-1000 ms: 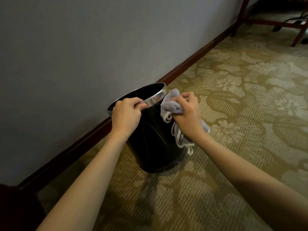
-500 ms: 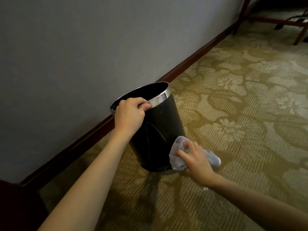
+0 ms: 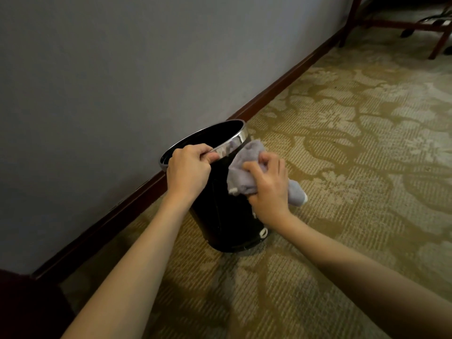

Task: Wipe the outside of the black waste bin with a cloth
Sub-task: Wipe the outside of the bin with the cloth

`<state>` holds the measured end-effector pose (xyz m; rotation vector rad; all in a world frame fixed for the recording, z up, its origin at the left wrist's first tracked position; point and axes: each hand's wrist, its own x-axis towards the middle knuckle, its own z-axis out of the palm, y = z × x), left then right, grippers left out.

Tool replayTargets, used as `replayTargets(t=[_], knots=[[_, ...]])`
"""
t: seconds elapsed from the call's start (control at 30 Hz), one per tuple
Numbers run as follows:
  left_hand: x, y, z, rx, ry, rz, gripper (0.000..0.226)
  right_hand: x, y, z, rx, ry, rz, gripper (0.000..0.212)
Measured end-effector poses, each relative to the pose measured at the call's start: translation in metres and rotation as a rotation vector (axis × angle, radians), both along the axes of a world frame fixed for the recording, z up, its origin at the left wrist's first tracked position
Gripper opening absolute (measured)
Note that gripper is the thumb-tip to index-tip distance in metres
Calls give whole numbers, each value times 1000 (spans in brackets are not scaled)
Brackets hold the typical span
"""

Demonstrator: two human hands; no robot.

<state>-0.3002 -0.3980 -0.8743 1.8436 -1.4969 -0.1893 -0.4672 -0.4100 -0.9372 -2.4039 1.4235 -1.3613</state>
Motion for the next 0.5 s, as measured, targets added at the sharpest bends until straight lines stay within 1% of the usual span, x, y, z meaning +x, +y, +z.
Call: replayTargets(t=[0.07,0.13,0.17,0.23,0.3,0.4,0.43,0.5], knots=[[3,1,0,10,8,-16,11,-5,15,-19,-42,123,63,38],[6,1,-1,17,19,-38,12,-18,30,-39,-54,296,154,42],[7,1,-1,16,28,-45,12,-26,37,-48,-10,370,202,47],[8,0,-2,9,40,-55,12,-40,51,-62,147,444,269,55],[5,0,-4,2,34,-67,12,-49,53,-63,230,471,281,55],[1,-1,-5,-13,-7,-59,14,-50,38,-48,174,515,331,49],[1,-3,-5,-18,-6,-53,14,-48,31,-42,148,496,340,44],[4,-6,-4,-25,10,-43,12,-41,17,-29,136,368,291,39]])
